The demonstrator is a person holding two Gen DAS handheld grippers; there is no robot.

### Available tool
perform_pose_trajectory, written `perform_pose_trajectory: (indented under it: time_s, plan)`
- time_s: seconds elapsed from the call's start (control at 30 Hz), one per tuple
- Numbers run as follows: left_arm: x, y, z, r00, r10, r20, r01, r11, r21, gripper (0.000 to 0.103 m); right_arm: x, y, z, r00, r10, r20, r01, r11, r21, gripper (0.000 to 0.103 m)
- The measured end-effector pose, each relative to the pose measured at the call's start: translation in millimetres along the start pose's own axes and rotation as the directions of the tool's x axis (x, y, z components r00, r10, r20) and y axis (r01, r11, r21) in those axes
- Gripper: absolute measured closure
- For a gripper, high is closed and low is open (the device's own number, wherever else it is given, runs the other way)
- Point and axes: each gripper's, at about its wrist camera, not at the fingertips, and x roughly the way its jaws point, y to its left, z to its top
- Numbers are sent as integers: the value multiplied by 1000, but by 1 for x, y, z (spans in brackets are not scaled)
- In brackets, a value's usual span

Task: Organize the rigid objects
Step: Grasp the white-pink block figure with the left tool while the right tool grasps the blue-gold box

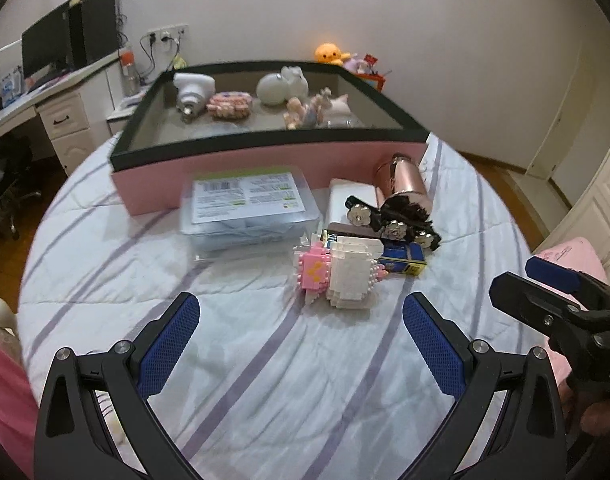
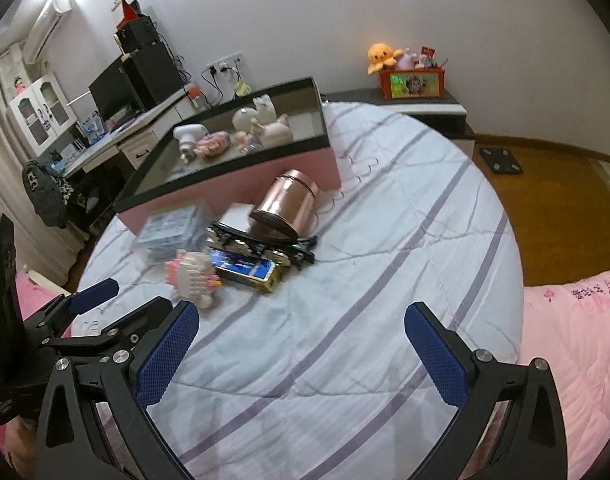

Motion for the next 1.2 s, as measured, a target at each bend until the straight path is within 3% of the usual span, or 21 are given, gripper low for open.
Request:
perform_pose_trajectory:
  time_s: [0.27,0.33,0.4,0.47,0.5,0.73,0.9,1.03,1.2]
  plan:
    - [39,-2,7,999,-3,-51,4,1000,3,3,22,-10,6,999,3,-43,-2,1000,18,0]
    - [38,0,8,999,-26,-40,26,1000,8,14,26,-9,8,999,5,-49,-4,1000,18,0]
    - [36,5,9,999,-42,-32,42,999,6,40,30,-6,10,998,12,-56,-11,1000,14,0]
    - [35,11,9,999,-43,-32,43,999,9,54,34,-1,11,998,18,-63,-18,1000,7,0]
    - [34,15,9,998,-47,-31,47,999,7,56,36,2,10,997,22,-68,-22,1000,1,0]
    - [18,42,-1,999,-41,-15,41,999,-20,58,51,36,8,995,36,-88,-38,999,-29,0]
    - [11,57,-5,999,-36,-5,36,999,-37,58,61,50,9,997,18,-77,-17,1000,14,0]
    - [7,69,-9,999,-39,-1,39,998,-56,58,71,59,11,998,-38,-59,41,998,51,0]
    - [7,71,-11,999,-43,-1,43,998,-53,58,85,81,9,984,-177,-21,177,984,20,0]
